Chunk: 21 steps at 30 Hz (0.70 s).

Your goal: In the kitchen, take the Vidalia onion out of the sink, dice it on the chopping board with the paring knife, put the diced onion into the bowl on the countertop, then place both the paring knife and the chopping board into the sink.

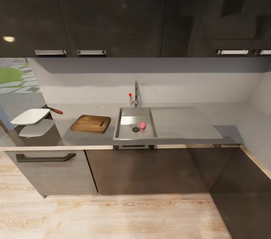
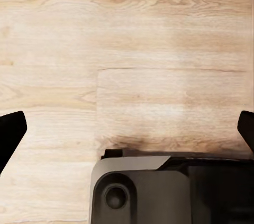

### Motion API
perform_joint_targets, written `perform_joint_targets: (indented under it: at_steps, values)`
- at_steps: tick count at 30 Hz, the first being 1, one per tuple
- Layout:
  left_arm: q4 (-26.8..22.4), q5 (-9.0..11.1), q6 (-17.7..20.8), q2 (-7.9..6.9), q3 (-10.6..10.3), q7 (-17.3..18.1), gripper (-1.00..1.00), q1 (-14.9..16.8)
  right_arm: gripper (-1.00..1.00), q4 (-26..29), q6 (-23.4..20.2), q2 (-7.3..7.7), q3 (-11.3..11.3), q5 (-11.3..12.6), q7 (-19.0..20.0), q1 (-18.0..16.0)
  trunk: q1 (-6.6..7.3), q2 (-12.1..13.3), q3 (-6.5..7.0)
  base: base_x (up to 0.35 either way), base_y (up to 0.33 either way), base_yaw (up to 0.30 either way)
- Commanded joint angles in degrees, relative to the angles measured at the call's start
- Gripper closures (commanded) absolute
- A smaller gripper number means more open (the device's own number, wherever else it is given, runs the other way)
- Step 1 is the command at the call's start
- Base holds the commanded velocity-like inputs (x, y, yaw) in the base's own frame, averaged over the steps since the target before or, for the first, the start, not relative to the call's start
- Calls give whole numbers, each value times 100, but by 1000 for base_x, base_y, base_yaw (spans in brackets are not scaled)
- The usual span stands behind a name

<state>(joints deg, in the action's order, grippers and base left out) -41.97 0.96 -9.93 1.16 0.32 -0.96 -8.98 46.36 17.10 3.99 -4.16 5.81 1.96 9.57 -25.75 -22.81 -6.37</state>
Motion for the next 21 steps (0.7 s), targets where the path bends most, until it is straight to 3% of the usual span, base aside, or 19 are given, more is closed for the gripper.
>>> perform_joint_targets:
  at_steps: [1, 10, 17, 21]
  values:
    - [-218, 8, 231, 14, -2, -10, -100, 32, -100, 4, 13, 6, -15, 61, 18, 1, -3, -11, -10, 0, 0, 0]
    - [-1580, -62, 1456, 126, -40, -10, -100, 87, -100, 4, 13, 6, -15, 61, 15, 1, -3, -11, -10, 0, 0, 0]
    - [-2727, -173, 2654, 138, -298, -10, -100, 254, -100, 4, 13, 6, -15, 61, 15, 1, -3, -11, -10, 0, 0, 0]
    - [-3078, -186, 3034, 138, -358, -10, -100, 417, -100, 4, 13, 6, -15, 61, 14, 1, -3, -11, -10, 0, 0, 0]
